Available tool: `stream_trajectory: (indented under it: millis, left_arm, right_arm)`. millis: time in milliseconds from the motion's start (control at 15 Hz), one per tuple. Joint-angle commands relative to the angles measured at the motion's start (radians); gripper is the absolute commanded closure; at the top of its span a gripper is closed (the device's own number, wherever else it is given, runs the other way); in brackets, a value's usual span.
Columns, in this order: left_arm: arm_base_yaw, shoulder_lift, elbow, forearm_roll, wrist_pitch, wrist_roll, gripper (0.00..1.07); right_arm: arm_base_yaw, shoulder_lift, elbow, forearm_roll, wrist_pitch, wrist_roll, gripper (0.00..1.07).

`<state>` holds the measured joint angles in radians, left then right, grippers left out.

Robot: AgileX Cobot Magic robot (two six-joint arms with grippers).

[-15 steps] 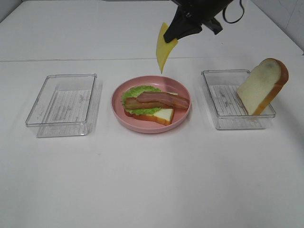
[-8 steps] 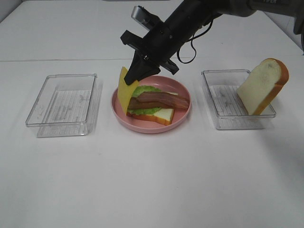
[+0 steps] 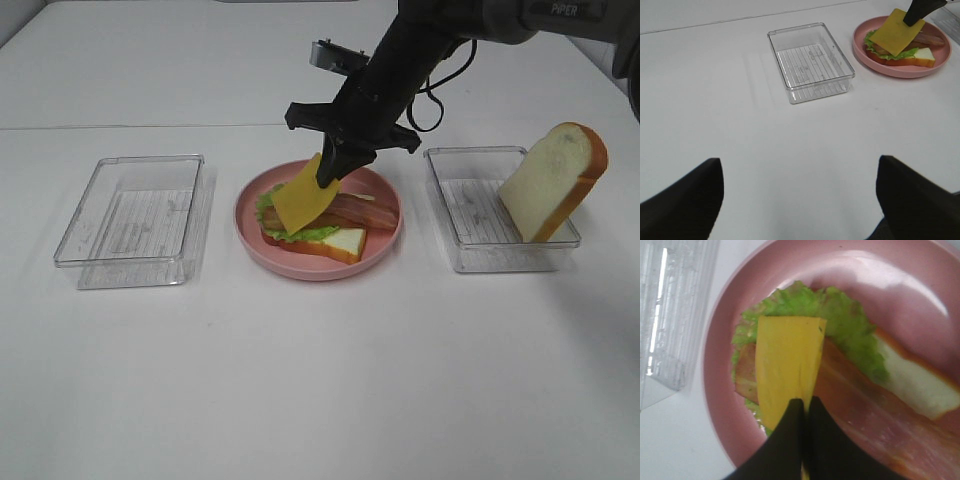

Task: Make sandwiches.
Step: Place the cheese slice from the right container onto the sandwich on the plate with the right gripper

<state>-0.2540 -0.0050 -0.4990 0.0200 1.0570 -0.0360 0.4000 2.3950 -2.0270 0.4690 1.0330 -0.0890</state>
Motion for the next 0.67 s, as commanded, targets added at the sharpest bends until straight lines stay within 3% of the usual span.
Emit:
stream_trajectory:
  millis: [67, 133, 200, 400, 667]
  left_arm:
    - [-0.002, -0.020, 0.001, 0.004, -0.012, -0.004, 0.27]
    - [-0.002, -0.020, 0.001, 0.004, -0.012, -0.004, 0.27]
    - [-0.002, -0.020, 0.001, 0.004, -0.012, -0.004, 0.27]
    - [-0.002, -0.020, 0.001, 0.004, -0.012, -0.004, 0.27]
    - [-0.002, -0.020, 0.001, 0.004, -0.012, -0.004, 0.27]
  right_arm:
    - [-0.001, -0.003, -0.003, -0.047, -0.012, 0.031, 1.07]
    - [-0.001, -0.003, -0.003, -0.051, -0.012, 0.033, 1.03]
    - [0.000, -0.003, -0.003, -0.051, -0.012, 0.033, 0.92]
    - [0.000, -0.007, -0.004, -0.059, -0.002, 0.029, 0.41]
    - [0.000, -0.093, -0.004, -0.184, 0.002, 0.039, 0.38]
